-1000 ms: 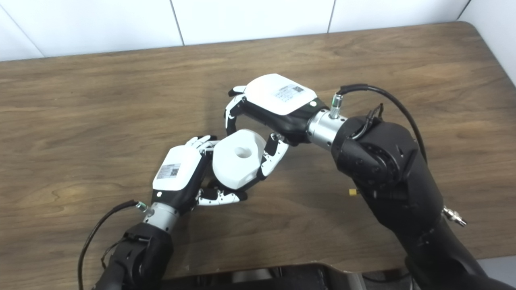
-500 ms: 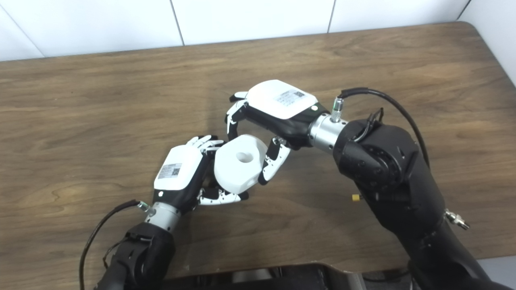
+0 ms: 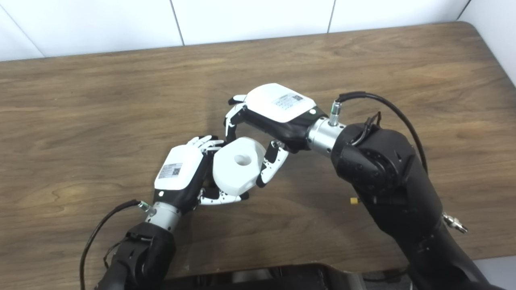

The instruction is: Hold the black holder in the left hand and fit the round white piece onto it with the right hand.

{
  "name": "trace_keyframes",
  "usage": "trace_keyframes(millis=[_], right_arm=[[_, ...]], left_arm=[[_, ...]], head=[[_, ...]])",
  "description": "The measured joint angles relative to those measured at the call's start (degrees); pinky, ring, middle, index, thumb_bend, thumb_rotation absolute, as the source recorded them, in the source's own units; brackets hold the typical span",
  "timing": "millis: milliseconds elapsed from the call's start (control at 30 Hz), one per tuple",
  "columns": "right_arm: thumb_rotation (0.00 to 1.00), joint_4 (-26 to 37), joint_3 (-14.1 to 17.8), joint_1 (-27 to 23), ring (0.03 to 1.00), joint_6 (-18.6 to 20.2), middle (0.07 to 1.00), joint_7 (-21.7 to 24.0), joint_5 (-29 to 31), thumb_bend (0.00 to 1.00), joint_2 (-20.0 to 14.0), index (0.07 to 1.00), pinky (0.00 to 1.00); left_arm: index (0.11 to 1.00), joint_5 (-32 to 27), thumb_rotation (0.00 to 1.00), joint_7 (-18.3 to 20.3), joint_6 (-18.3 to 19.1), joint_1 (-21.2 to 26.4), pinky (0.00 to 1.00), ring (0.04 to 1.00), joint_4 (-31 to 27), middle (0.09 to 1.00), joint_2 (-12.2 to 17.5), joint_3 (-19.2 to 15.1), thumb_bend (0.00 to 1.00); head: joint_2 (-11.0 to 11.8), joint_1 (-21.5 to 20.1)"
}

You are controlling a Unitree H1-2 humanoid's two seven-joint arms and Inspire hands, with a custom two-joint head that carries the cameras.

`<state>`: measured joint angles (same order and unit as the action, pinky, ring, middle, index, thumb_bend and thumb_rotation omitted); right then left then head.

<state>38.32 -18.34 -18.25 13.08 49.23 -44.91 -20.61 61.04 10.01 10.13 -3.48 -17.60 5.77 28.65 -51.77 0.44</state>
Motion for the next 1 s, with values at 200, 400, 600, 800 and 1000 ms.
trace_keyframes(millis=[200, 400, 600, 800, 1000], right_arm=[[0.14, -1.0, -0.2, 1.2, 0.909, -2.2, 0.776, -2.5, 0.0, 0.52, 0.0, 0.483, 0.86], [0.14, -1.0, -0.2, 1.5, 0.920, -2.6, 0.777, -2.8, 0.0, 0.52, 0.1, 0.483, 0.87], [0.14, -1.1, -0.2, 1.6, 0.918, -2.7, 0.776, -2.9, -0.1, 0.52, 0.1, 0.484, 0.87], [0.14, -1.3, -0.2, 1.7, 0.914, -2.7, 0.774, -3.0, -0.1, 0.52, 0.2, 0.483, 0.86], [0.14, -1.3, -1.0, 1.6, 0.914, -2.8, 0.772, -3.0, -1.4, 0.52, 0.3, 0.483, 0.87]], left_arm=[[0.487, 0.2, 0.05, 0.0, 0.1, 0.0, 0.93, 0.894, 0.0, 0.799, -0.1, 0.2, 0.52], [0.487, 0.3, 0.05, 0.0, 0.1, 0.0, 0.93, 0.895, 0.0, 0.800, -0.3, 0.3, 0.52], [0.487, 0.5, 0.05, 0.0, 0.1, 0.0, 0.92, 0.893, 0.0, 0.801, -0.3, 0.3, 0.52], [0.487, 0.6, 0.05, 0.1, 0.3, 0.0, 0.93, 0.894, 0.0, 0.802, -0.5, 0.4, 0.52], [0.487, 0.6, 0.05, 0.1, 0.4, 0.0, 0.93, 0.895, 0.0, 0.805, -0.6, 0.4, 0.52]], head=[[0.1, 0.0], [0.2, 0.0], [-0.1, 0.0], [-0.2, 0.0], [-0.4, -0.5]])
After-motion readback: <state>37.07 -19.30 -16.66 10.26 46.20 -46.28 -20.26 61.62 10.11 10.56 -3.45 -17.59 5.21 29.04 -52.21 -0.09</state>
